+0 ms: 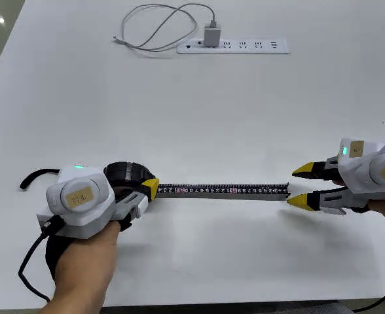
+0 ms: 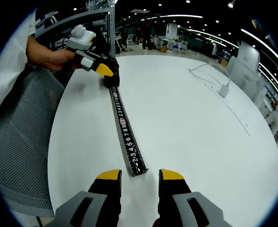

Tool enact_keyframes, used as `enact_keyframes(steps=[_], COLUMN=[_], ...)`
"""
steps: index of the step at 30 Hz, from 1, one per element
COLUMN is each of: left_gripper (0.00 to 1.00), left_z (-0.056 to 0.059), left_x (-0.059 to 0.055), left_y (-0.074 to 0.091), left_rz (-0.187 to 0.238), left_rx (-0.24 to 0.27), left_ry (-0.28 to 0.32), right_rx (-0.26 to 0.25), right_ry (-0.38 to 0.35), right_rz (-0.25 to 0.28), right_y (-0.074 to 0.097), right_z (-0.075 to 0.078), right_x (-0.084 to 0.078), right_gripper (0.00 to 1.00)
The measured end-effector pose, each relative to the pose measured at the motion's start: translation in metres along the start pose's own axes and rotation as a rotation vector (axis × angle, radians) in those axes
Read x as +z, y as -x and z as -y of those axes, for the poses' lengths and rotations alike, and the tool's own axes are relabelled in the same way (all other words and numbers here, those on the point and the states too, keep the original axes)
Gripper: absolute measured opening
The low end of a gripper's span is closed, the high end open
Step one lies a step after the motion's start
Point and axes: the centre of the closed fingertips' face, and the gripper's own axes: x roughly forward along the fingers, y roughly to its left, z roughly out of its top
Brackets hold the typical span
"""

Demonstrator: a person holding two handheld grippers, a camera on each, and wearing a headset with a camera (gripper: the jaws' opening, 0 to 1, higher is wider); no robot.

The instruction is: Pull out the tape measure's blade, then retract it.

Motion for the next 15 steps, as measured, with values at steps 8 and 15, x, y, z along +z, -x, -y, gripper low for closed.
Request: enact_keyframes(steps=[8, 15], left_gripper=[0.59, 0.59], left_z=[-0.0003, -0.0004], left_x=[0.0001, -0.0004], left_y=[-0.0004, -0.0004], left_rz=[0.002, 0.002], left_rx=[-0.004, -0.006], left_ry=[0.003, 0.002], right_rx=[0.031, 0.055], right_ry=[0.024, 0.03], right_rz=[-0.022, -0.034], right_y=[-0.0051, -0.0092], right_z=[-0.0005, -0.0014], right_x=[-0.0016, -0.0027], right_gripper=[0.24, 0.21])
